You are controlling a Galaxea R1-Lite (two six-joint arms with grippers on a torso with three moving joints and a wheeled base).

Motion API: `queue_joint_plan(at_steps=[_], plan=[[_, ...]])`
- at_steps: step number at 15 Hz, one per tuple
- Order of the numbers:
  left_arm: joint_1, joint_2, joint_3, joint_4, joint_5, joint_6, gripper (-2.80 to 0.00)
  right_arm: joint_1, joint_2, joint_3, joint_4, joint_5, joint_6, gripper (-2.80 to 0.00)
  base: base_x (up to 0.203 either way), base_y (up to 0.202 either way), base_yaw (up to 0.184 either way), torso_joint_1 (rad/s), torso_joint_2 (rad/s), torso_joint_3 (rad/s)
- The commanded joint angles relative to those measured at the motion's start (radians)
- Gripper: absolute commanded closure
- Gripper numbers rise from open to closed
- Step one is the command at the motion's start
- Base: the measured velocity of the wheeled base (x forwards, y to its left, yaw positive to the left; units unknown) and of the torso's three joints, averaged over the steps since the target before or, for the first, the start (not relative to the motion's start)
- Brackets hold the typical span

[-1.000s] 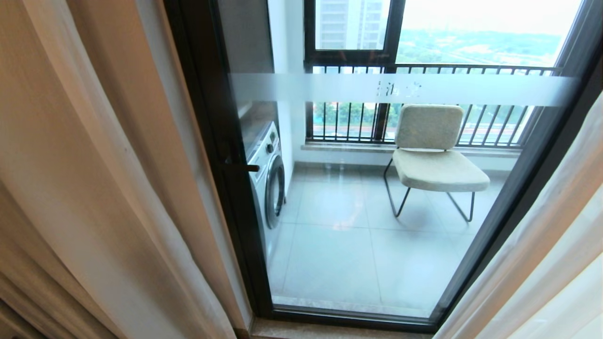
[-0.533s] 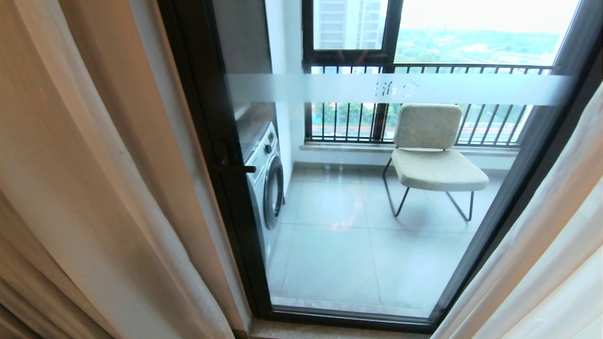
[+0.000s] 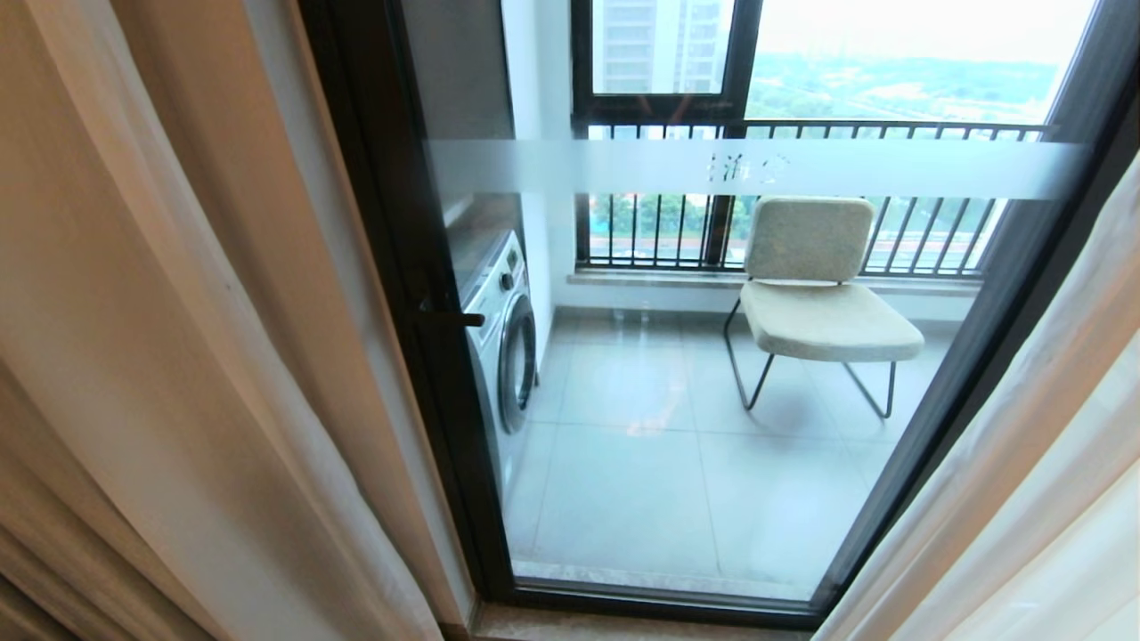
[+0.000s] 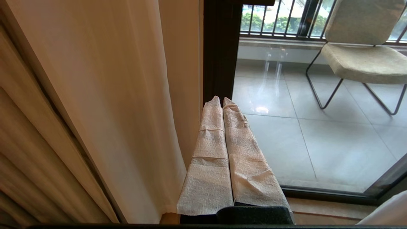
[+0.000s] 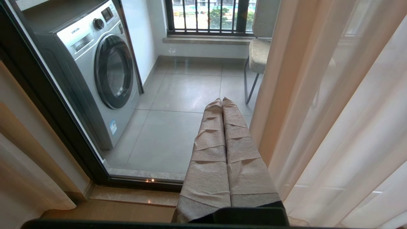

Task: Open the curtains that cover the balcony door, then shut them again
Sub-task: Close the inner curtains on both sides

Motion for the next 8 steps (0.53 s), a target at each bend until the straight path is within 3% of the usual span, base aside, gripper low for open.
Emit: queue_joint_plan(at_steps=[1,8], plan=[[0.0,0.0,-0.001,0.001,0.0,-0.002,0.0,0.0,0.0,0.0,0.0,0.0,0.0,0.0,0.0,0.0,0.0,0.0,0.0,0.0],[0.0,0.0,-0.004,0.005,-0.003,0.027,0.0,0.0,0.0,0.0,0.0,0.0,0.0,0.0,0.0,0.0,0.0,0.0,0.0,0.0]])
